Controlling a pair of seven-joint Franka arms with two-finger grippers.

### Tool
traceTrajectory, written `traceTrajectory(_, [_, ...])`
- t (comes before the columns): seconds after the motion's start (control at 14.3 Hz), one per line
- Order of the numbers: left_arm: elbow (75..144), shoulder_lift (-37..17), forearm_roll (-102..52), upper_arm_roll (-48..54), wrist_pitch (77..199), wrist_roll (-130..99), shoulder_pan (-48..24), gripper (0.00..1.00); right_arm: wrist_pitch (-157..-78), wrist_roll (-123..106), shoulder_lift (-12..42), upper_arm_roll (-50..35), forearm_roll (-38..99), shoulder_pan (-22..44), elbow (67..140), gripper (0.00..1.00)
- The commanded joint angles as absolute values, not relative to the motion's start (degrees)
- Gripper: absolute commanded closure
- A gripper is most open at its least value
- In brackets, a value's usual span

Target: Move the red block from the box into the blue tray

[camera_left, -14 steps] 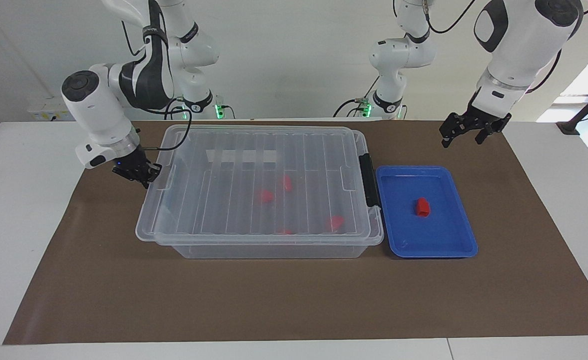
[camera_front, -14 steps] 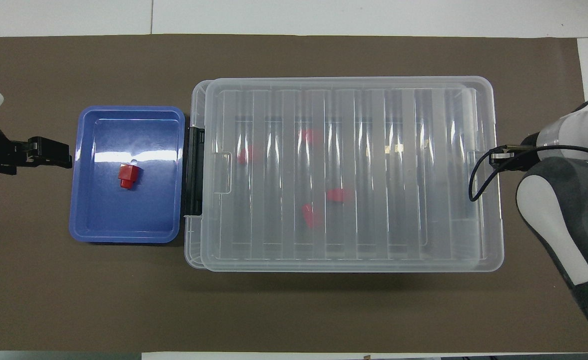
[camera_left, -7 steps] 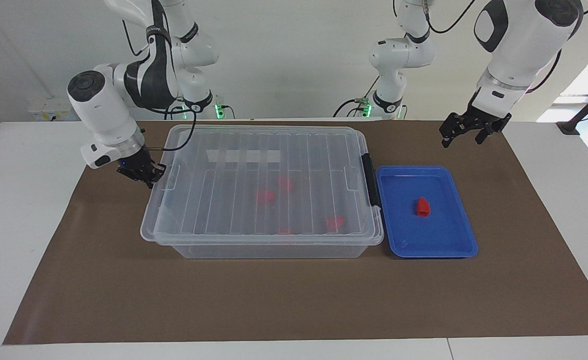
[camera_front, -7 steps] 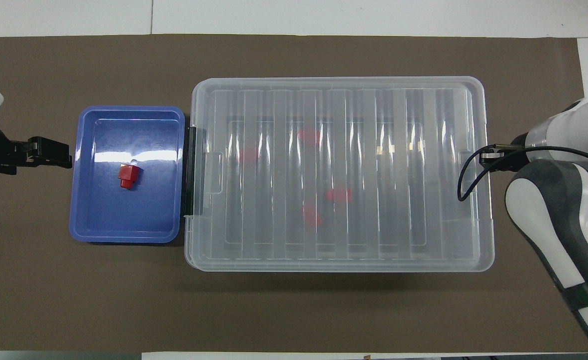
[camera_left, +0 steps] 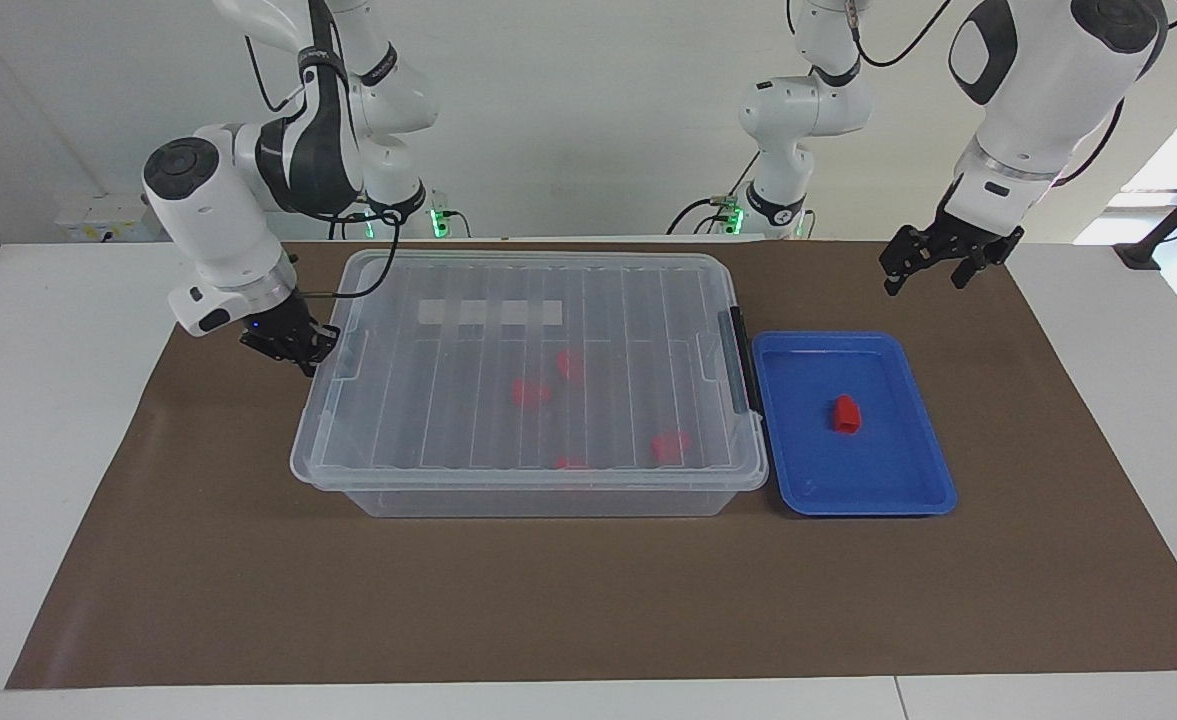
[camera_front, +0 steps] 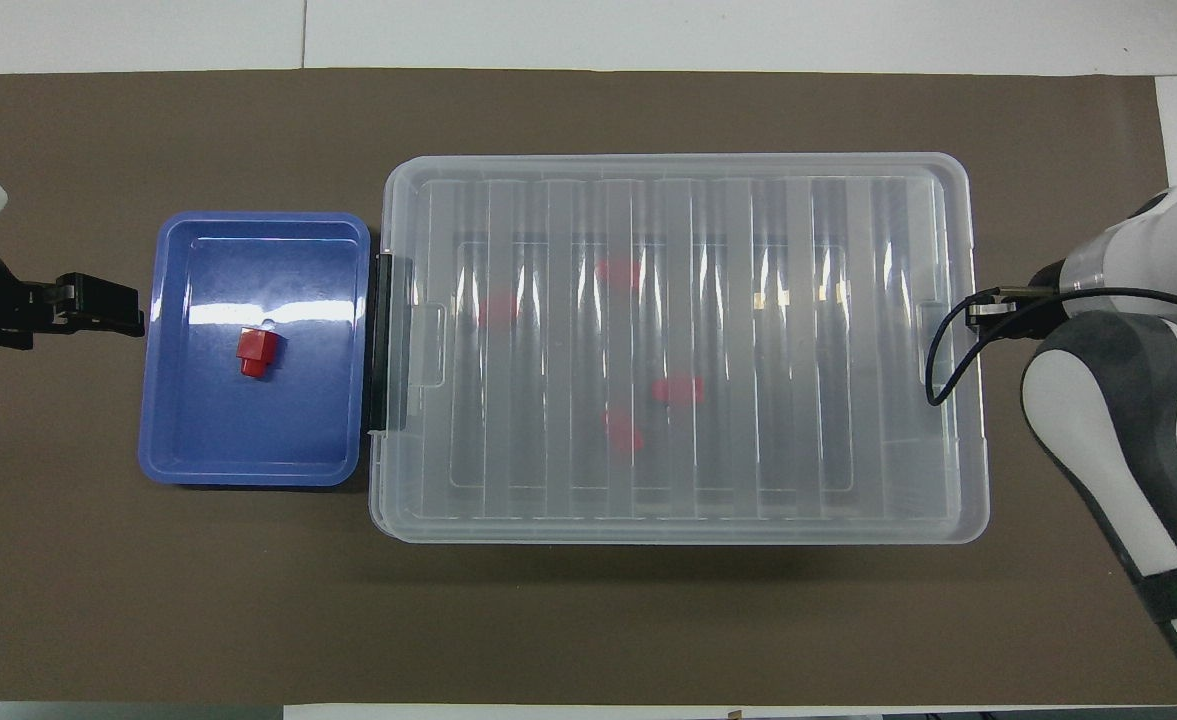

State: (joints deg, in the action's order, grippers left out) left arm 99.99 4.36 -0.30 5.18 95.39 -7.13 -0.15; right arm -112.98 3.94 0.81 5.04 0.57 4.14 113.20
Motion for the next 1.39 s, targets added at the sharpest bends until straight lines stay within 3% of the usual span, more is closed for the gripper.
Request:
traceTrajectory(0.0, [100.99, 5.27, -0.62, 5.54, 95.36, -7.65, 0.53, 0.00, -103.40, 1.85, 3.33, 5.62, 0.88, 3.52, 103.31, 1.00])
traceTrajectory(0.14, [100.99, 5.27, -0.62, 5.54, 95.36, -7.65, 0.53, 0.00, -96.88, 1.85, 4.39, 5.71, 0.97, 2.90, 96.71, 1.00])
traceTrajectory(0.21, [100.99, 5.27, -0.62, 5.54, 95.36, -7.65, 0.44, 0.00, -95.03, 1.85, 4.31, 6.32, 1.23, 2.90, 95.55, 0.82])
traceTrajectory(0.35, [100.99, 5.27, -0.62, 5.54, 95.36, -7.65, 0.53, 0.00, -93.17, 1.85, 3.43, 6.68, 1.32, 3.08, 95.19, 0.00])
traceTrajectory(0.7, [100.99, 5.27, -0.62, 5.54, 95.36, -7.65, 0.53, 0.00, -86.40, 2.02, 2.99, 6.77, 1.23, 3.95, 90.53, 0.00])
traceTrajectory(1.05, [100.99, 5.27, -0.62, 5.54, 95.36, -7.65, 0.53, 0.00, -86.66, 3.33, 1.76, 8.87, 0.62, 7.90, 91.05, 0.00])
traceTrajectory(1.32, [100.99, 5.27, -0.62, 5.54, 95.36, -7.65, 0.53, 0.00, -86.66, 3.52, 1.41, 8.79, 1.14, 7.30, 91.40, 0.00])
